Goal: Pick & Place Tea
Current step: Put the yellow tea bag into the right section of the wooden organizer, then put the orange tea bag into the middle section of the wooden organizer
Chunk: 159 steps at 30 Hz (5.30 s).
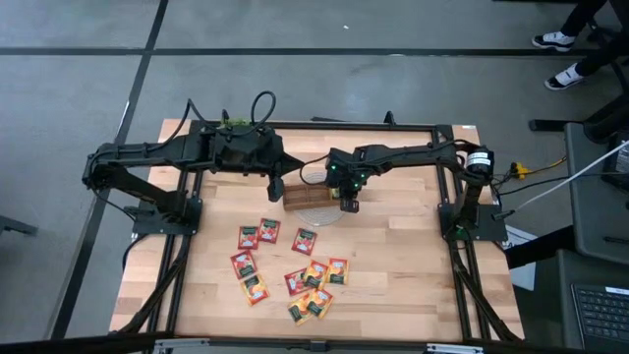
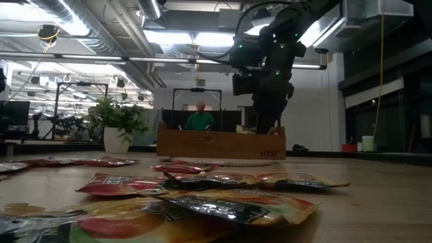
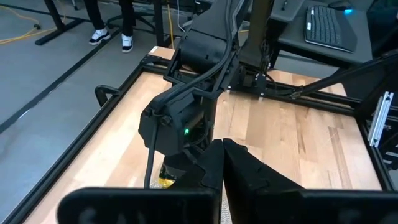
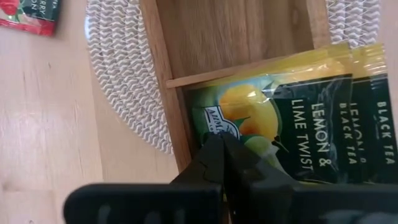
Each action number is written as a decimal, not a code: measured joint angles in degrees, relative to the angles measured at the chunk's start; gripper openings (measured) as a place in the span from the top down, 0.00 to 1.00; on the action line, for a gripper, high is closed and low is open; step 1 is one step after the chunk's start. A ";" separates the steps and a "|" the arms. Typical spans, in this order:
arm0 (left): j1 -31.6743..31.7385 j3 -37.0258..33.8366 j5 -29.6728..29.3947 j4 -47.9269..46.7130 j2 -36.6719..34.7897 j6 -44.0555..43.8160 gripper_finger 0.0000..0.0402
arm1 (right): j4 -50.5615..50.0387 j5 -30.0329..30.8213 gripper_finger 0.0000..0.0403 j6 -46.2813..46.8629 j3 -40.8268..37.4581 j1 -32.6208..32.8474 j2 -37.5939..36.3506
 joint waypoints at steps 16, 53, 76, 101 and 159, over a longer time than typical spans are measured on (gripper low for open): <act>0.00 0.00 0.00 0.02 0.02 0.13 0.99 | -5.22 -4.74 1.00 2.85 2.91 0.00 -2.49; -14.26 -14.49 -7.10 12.76 -6.03 -6.01 0.98 | -16.74 -6.93 1.00 20.47 14.27 22.39 -2.89; -22.15 -36.15 -8.12 30.21 -17.77 -12.04 0.99 | -7.98 7.04 0.98 42.09 14.27 35.34 -2.62; -24.06 -36.15 -12.74 28.41 -17.73 -14.38 0.98 | 1.18 1.68 0.37 66.19 -3.05 34.00 -2.49; -23.98 -36.13 -14.60 27.63 -17.70 -14.93 0.99 | -3.32 5.16 1.00 55.38 6.65 33.23 4.63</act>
